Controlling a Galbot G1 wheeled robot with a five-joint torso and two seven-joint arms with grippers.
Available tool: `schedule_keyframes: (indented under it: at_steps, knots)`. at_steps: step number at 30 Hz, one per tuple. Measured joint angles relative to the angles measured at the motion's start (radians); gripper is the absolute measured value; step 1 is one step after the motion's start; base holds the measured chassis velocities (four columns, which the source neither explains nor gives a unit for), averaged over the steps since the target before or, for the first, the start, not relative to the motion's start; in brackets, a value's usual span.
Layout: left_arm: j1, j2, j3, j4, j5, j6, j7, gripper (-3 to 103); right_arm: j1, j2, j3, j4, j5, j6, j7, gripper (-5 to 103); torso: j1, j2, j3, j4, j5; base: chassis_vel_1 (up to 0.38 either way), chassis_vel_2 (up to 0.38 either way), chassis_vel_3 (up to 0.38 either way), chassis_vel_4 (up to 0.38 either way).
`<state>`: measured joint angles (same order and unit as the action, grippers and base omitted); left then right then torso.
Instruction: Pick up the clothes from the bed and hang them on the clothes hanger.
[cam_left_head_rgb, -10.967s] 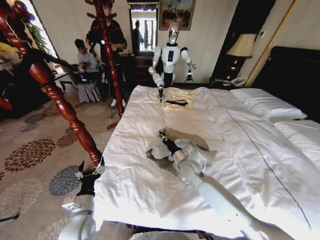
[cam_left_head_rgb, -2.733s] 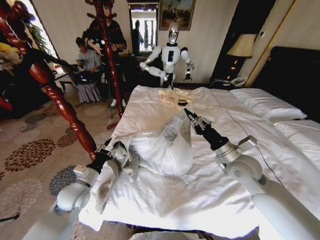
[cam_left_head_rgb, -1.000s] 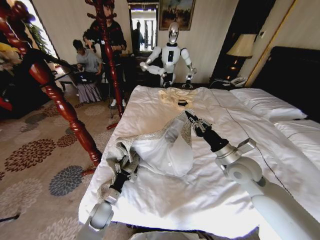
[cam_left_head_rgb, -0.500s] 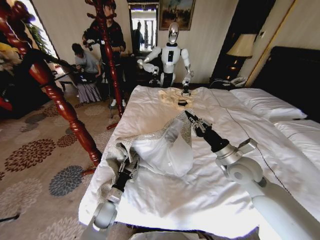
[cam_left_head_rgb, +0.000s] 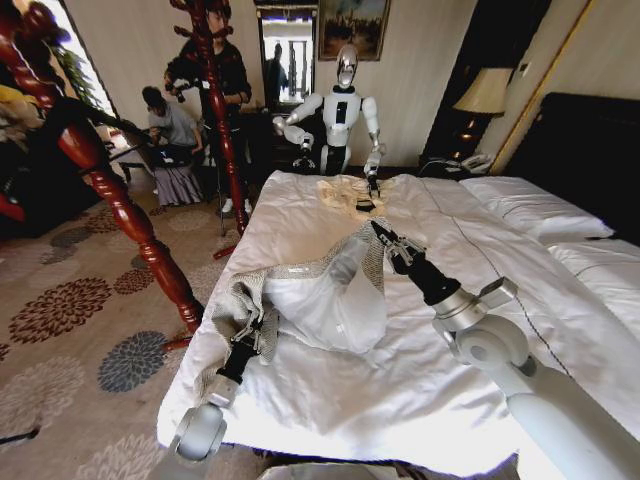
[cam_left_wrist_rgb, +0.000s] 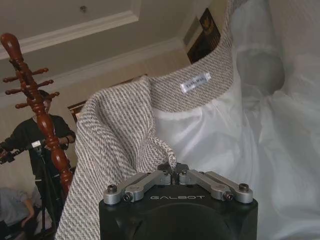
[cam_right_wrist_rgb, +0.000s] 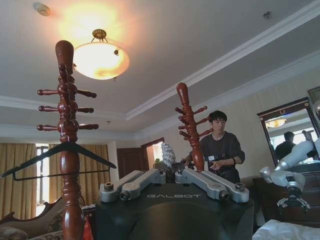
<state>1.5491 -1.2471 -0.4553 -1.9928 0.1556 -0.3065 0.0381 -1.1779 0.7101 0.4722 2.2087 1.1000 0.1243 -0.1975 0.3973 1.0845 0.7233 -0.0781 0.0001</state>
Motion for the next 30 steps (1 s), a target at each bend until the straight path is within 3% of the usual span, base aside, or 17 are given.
schedule_keyframes:
  at_steps: [5, 9, 11, 13, 14, 16, 17, 18, 21, 22, 24, 26, 30]
  knots:
    - [0.034, 0.040, -0.035, -0.107, -0.104, 0.025, 0.008, 2, -0.002, -0.001, 0.004, -0.001, -0.002, 0.000, 0.011, 3, 0.000, 0.000, 0.000, 0.0000, 0.0000, 0.000, 0.000, 0.000, 0.000]
    - [0.068, 0.105, -0.105, -0.309, -0.282, 0.091, 0.033, 2, 0.001, -0.015, 0.011, -0.005, -0.020, -0.019, 0.067, 3, 0.000, 0.000, 0.000, 0.0000, 0.0002, 0.000, 0.000, 0.000, 0.000]
    - [0.070, 0.117, -0.126, -0.341, -0.320, 0.105, 0.036, 2, 0.002, -0.019, 0.013, -0.005, -0.020, -0.025, 0.086, 3, 0.000, 0.000, 0.000, 0.0001, 0.0002, 0.000, 0.000, 0.000, 0.000]
    - [0.066, 0.187, -0.255, -0.445, -0.488, 0.170, 0.041, 2, 0.007, -0.037, 0.023, 0.008, -0.003, -0.065, 0.208, 3, 0.000, 0.000, 0.000, 0.0000, -0.0001, 0.000, 0.000, 0.000, 0.000]
    - [0.066, 0.187, -0.255, -0.445, -0.488, 0.170, 0.041, 2, 0.007, -0.037, 0.023, 0.008, -0.003, -0.065, 0.208, 3, 0.000, 0.000, 0.000, 0.0000, -0.0001, 0.000, 0.000, 0.000, 0.000]
    - [0.056, 0.261, -0.369, -0.497, -0.621, 0.207, 0.035, 2, 0.015, -0.049, 0.038, 0.015, 0.027, -0.090, 0.281, 3, 0.000, 0.000, 0.000, 0.0001, -0.0001, 0.000, 0.000, 0.000, 0.000]
    - [0.047, 0.327, -0.464, -0.516, -0.725, 0.232, 0.022, 2, 0.021, -0.061, 0.054, 0.020, 0.048, -0.094, 0.303, 3, 0.000, 0.000, 0.000, 0.0000, 0.0002, 0.000, 0.000, 0.000, 0.000]
    - [0.047, 0.327, -0.464, -0.516, -0.725, 0.232, 0.022, 2, 0.021, -0.061, 0.054, 0.020, 0.048, -0.094, 0.303, 3, 0.000, 0.000, 0.000, 0.0000, 0.0002, 0.000, 0.000, 0.000, 0.000]
    - [0.019, 0.465, -0.661, -0.522, -0.940, 0.279, 0.000, 2, 0.025, -0.095, 0.105, 0.057, 0.085, -0.092, 0.304, 3, 0.000, 0.000, 0.000, -0.0001, -0.0001, 0.000, 0.000, 0.000, 0.000]
    - [0.019, 0.465, -0.661, -0.522, -0.940, 0.279, 0.000, 2, 0.025, -0.095, 0.105, 0.057, 0.085, -0.092, 0.304, 3, 0.000, 0.000, 0.000, -0.0001, -0.0001, 0.000, 0.000, 0.000, 0.000]
    - [-0.004, 0.550, -0.785, -0.521, -1.061, 0.304, -0.006, 2, 0.031, -0.122, 0.169, 0.109, 0.128, -0.084, 0.278, 3, 0.000, 0.000, 0.000, -0.0001, 0.0000, 0.000, 0.000, 0.000, 0.000]
    - [-0.022, 0.590, -0.845, -0.506, -1.125, 0.318, -0.006, 2, 0.048, -0.140, 0.232, 0.144, 0.172, -0.081, 0.260, 3, 0.000, 0.000, 0.000, -0.0001, 0.0001, 0.000, 0.000, 0.000, 0.000]
    - [-0.038, 0.597, -0.864, -0.465, -1.147, 0.332, 0.006, 2, 0.039, -0.157, 0.313, 0.144, 0.164, -0.092, 0.263, 3, 0.000, 0.000, 0.000, 0.0001, -0.0004, 0.000, 0.000, 0.000, 0.000]
